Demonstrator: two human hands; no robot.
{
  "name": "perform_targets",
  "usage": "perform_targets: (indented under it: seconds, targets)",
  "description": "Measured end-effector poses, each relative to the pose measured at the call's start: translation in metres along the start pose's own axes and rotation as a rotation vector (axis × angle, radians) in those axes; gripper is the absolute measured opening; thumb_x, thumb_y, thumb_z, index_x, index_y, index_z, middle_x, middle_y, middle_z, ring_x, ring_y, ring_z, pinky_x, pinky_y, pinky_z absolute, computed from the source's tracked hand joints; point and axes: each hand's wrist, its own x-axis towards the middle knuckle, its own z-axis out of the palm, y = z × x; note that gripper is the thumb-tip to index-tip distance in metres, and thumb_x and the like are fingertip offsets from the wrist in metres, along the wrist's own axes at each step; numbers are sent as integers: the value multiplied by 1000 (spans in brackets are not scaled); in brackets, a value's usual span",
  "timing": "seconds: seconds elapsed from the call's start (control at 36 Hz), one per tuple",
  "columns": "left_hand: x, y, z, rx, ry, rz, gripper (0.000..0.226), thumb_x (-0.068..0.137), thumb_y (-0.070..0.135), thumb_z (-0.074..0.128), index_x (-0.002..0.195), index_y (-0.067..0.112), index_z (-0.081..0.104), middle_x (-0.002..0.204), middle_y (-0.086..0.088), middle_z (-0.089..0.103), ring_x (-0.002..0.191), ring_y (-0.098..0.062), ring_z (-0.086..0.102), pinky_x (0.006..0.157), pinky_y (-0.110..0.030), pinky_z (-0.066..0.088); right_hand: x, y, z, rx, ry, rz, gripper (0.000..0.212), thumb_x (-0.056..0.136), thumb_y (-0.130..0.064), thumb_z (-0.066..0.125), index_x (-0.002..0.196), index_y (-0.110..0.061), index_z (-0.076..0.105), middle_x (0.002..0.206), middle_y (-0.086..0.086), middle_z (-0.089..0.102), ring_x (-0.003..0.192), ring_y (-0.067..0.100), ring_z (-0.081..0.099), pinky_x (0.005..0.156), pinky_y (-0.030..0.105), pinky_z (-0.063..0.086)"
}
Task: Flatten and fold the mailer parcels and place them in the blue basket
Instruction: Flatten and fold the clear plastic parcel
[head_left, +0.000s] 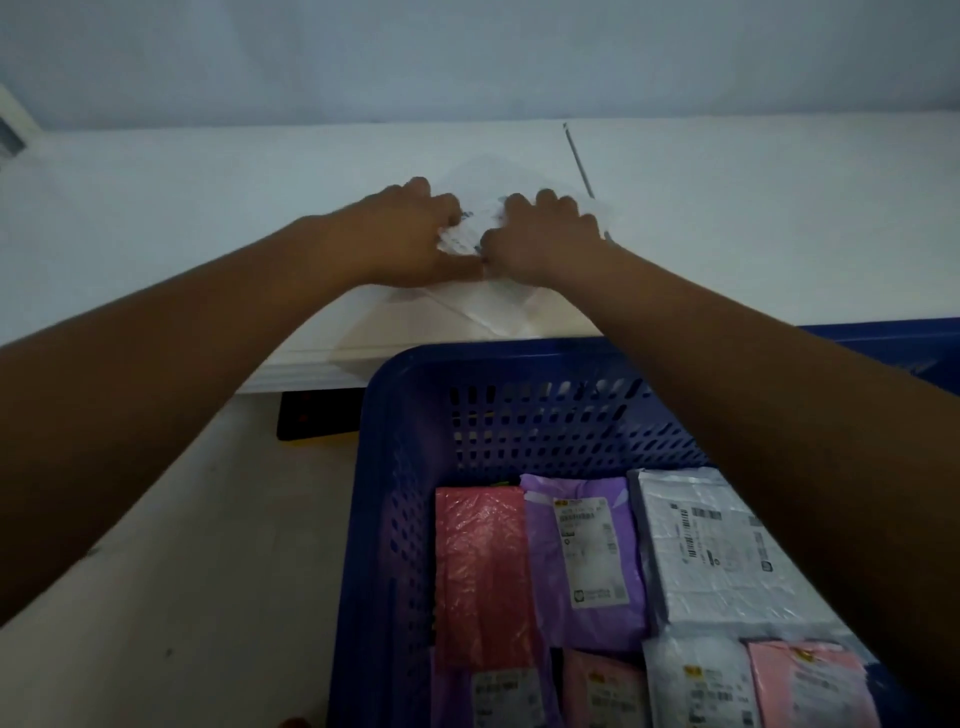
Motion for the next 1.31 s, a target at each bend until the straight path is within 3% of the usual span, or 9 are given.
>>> perform_targets:
  seconds: [0.17,0.28,0.33,0.39,0.56,0.86,1.08,1.17,1.31]
  targets:
    - [-3,3,6,23,315,146,38,88,54,55,97,18,60,111,-4,56,106,-27,50,88,-38,36,1,13,1,67,-9,-84,52,94,-32,42,142,-14,38,138,14,47,130,32,41,109,48,33]
    - [0,-5,14,-2,254,129,56,95,49,48,143,18,44,160,-6,27,147,-28,23,117,-45,20,1,23,-4,145,-46,-103,48,92,-21,44,140,-14,41,143,18,41,133,34,38,109,44,31]
    - [-1,-5,22,20,84,73,67,100,54,35,157,22,20,167,-4,6,153,-24,4,122,-45,8,1,26,-2,138,-19,-42,55,92,-28,43,144,-16,35,159,25,13,149,39,7,119,46,17]
    - [-3,-1,31,40,14,18,68,101,57,24,158,22,13,167,-5,6,153,-25,6,122,-46,9,1,23,2,73,58,24,66,92,-44,38,149,-12,29,162,26,-8,151,37,-14,122,47,3]
    - [-7,24,16,296,85,-124,76,96,63,19,149,9,32,150,-21,35,138,-36,30,111,-48,26,0,11,20,27,8,-1,70,96,-53,22,157,-21,12,164,20,-6,152,32,-8,123,49,1]
    - [9,11,34,-22,-49,-58,61,104,40,16,159,18,-2,166,-3,-7,153,-20,-7,123,-50,1,1,15,20,-49,-4,-86,71,99,-54,17,159,-17,8,166,9,0,153,23,-3,123,49,0]
    - [6,16,26,62,88,-20,60,96,46,29,145,12,36,150,-14,37,138,-32,32,112,-53,27,3,33,8,-110,-13,-83,64,97,-52,20,156,-27,17,166,8,6,153,23,1,122,54,-1]
    - [8,23,22,34,173,-11,65,87,44,28,137,5,43,141,-19,44,133,-35,38,111,-50,29,2,19,-5,-126,116,-74,62,93,-45,36,148,-17,36,159,11,28,149,24,19,121,47,13]
    - [20,50,12,-833,446,-146,39,94,18,42,129,9,58,133,-7,58,121,-19,54,101,-29,41,-1,-12,-20,854,246,43,27,90,-14,49,112,-13,64,109,0,63,100,16,56,90,26,42]
